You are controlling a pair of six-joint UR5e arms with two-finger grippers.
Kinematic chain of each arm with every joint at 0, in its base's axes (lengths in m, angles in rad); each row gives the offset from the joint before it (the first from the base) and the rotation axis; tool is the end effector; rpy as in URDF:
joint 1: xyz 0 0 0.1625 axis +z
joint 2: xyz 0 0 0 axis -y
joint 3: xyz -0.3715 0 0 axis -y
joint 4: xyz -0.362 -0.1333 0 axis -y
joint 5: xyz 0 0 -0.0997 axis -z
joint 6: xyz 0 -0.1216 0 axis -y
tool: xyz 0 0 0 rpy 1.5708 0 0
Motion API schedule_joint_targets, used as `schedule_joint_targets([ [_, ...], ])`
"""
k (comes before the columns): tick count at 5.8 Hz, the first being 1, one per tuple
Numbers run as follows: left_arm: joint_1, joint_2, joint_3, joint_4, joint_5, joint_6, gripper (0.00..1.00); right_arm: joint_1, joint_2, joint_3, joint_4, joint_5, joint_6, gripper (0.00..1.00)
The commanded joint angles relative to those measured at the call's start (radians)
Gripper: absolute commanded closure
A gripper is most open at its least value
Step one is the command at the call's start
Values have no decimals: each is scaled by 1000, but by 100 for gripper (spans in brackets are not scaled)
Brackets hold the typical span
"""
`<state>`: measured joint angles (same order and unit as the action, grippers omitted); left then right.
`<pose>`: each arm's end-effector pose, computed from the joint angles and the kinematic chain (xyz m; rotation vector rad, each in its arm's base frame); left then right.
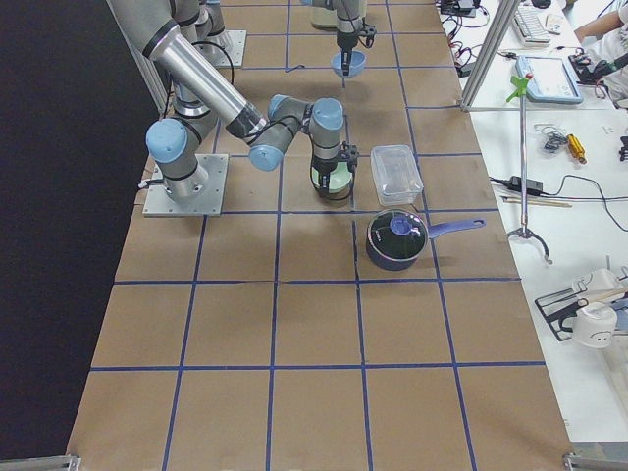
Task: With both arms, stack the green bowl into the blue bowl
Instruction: 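Carry blue bowl to table center with left gripper while right lifts green bowl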
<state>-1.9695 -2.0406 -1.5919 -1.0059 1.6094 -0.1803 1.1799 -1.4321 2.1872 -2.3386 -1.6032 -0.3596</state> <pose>-0.3498 -0.4992 0.2093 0.3382 3.1048 -0.1280 -0.0390 -0.4341 0.1621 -0.0489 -3.1064 -0.0001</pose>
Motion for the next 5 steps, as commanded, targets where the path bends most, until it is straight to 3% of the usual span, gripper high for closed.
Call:
schedule_joint_targets([
  [1,-81,-78,37,43,-2,-7,93,1,-8,-20,10,2,8,95],
  [2,-85,-69,-1,35,-9,-2,88,1,-14,-46,19,0,10,96],
  [3,-85,-75,-28,38,3,-5,23,1,-43,-97,104,2,10,96],
  [4,-83,-61,-20,46,-9,-8,2,3,-78,-191,254,14,8,96],
  [5,-77,-29,-2,32,-5,-7,2,3,-102,-305,432,66,10,96],
])
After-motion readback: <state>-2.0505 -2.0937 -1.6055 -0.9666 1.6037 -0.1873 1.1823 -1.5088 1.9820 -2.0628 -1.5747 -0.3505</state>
